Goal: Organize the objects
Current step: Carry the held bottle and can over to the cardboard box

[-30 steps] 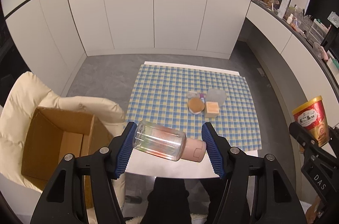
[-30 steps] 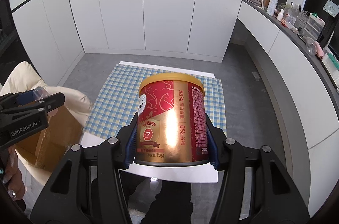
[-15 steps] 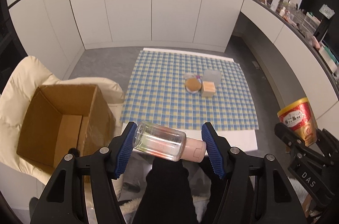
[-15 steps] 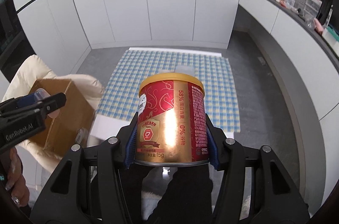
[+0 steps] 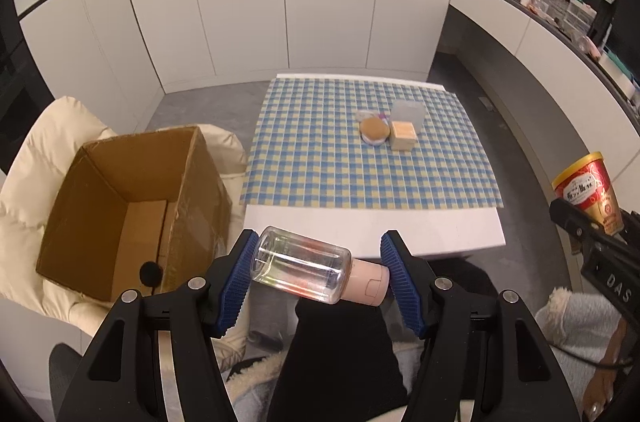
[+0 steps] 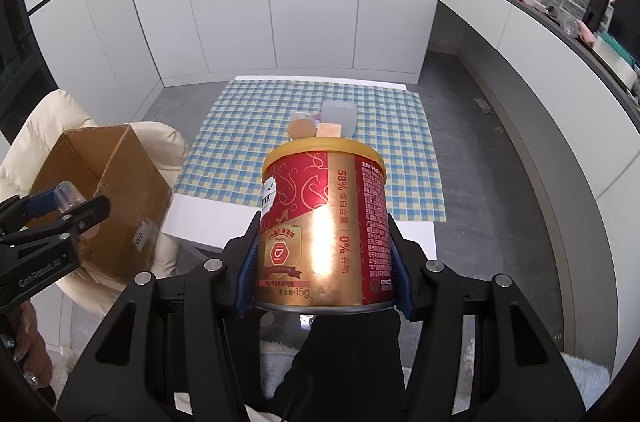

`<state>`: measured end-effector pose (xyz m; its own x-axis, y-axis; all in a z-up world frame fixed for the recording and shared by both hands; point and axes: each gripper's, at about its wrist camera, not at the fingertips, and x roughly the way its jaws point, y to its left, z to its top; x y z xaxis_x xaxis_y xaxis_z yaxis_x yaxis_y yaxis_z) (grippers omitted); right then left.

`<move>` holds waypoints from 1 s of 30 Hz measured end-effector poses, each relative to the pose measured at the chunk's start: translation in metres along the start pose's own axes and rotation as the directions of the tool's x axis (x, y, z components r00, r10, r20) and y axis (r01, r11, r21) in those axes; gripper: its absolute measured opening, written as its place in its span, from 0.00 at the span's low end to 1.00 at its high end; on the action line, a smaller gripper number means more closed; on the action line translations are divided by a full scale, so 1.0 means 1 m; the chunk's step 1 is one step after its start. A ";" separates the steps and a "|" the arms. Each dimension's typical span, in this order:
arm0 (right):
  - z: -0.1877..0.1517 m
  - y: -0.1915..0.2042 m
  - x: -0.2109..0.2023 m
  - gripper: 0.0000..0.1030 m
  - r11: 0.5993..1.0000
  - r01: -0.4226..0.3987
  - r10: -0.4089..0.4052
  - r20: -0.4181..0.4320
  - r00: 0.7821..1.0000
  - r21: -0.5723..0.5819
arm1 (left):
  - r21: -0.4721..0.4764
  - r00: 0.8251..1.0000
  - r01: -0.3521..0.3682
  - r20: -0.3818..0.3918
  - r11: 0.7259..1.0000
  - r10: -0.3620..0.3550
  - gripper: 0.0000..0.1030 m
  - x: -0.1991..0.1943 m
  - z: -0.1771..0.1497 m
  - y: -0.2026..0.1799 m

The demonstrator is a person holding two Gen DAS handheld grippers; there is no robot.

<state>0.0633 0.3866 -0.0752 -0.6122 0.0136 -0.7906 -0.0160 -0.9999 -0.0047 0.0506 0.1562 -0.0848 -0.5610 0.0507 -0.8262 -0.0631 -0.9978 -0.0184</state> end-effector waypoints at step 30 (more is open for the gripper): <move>-0.090 -0.014 0.003 0.54 1.000 0.004 -0.002 -0.175 0.985 0.013 | 0.042 0.996 0.042 -0.080 0.998 -0.039 0.62 0.016 -0.044 -0.004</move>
<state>0.1328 0.3993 -0.1321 -0.4647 0.0137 -0.8853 -0.0286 -0.9996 -0.0004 0.0784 0.1594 -0.1227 -0.4903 0.0859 -0.8673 -0.1213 -0.9922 -0.0296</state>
